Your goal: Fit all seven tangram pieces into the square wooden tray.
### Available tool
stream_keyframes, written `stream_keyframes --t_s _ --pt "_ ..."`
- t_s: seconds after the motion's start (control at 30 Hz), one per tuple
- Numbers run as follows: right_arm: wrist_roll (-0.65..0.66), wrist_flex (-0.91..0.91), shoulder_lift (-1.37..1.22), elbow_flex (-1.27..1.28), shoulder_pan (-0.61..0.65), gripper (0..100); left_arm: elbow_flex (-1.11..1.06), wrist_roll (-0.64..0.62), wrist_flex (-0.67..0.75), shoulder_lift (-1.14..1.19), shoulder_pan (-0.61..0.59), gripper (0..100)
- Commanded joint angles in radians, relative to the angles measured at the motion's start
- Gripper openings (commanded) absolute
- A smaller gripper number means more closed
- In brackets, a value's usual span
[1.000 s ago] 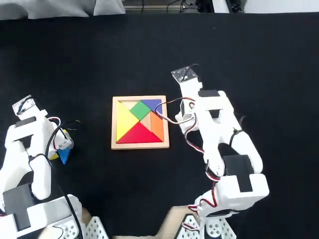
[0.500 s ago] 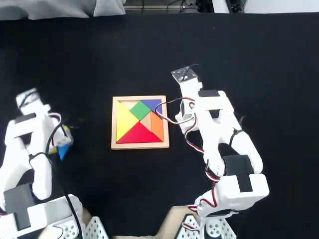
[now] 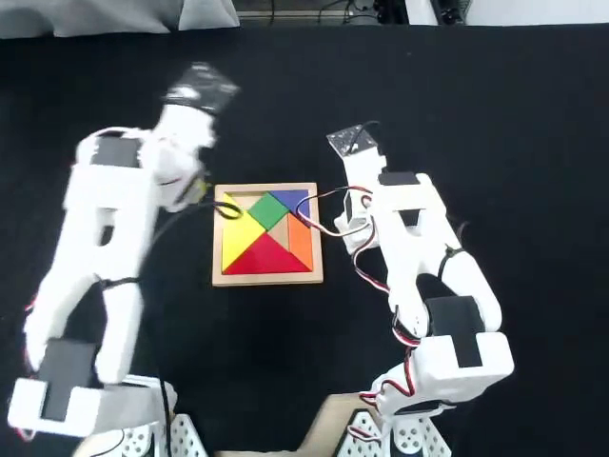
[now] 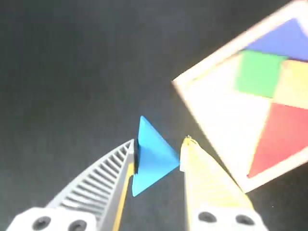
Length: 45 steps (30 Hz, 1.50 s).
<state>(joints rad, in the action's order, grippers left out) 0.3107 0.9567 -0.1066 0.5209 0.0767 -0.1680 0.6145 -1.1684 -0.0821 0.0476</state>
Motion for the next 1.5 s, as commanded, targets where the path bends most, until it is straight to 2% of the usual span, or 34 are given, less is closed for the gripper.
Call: stream_keyframes --t_s 0.0,0.2,0.37,0.5,0.63,0.7,0.77,0.83,0.9,1.07,1.17,1.47 --pt "-0.002 -0.014 0.054 0.001 -0.009 1.1 0.104 0.149 0.009 0.061 0.105 15" --pt "-0.002 -0.014 0.054 0.001 -0.009 1.1 0.113 0.307 0.028 0.212 0.143 15" --pt "-0.002 -0.015 0.054 0.001 -0.009 1.1 0.120 0.315 0.094 0.239 0.101 14" --pt "-0.002 -0.015 0.053 0.001 -0.009 1.1 0.159 0.227 0.068 0.140 -0.050 15" --pt "-0.002 -0.018 0.039 0.001 -0.008 1.1 0.157 0.276 0.015 0.077 -0.219 15" --pt "-0.002 -0.043 0.016 -0.001 -0.008 1.1 0.148 0.267 -0.003 0.101 -0.260 15" --pt "-0.002 -0.058 0.008 -0.001 -0.008 1.1 0.122 0.192 0.011 0.143 -0.280 15" --pt "-0.002 -0.061 0.004 -0.001 -0.008 1.1 0.101 0.087 0.043 0.189 -0.286 15" --pt "-0.002 -0.063 0.001 -0.001 -0.008 1.1 0.085 0.066 0.083 0.238 -0.295 16" --pt "-0.002 -0.064 -0.002 -0.001 -0.008 1.1 0.090 0.261 0.158 0.347 -0.266 30" --pt "-0.002 -0.064 -0.002 0.001 -0.008 1.1 0.090 0.344 0.157 0.402 -0.232 31" --pt "-0.002 -0.094 -0.002 0.007 -0.008 1.1 0.156 0.362 0.132 0.440 -0.203 31"
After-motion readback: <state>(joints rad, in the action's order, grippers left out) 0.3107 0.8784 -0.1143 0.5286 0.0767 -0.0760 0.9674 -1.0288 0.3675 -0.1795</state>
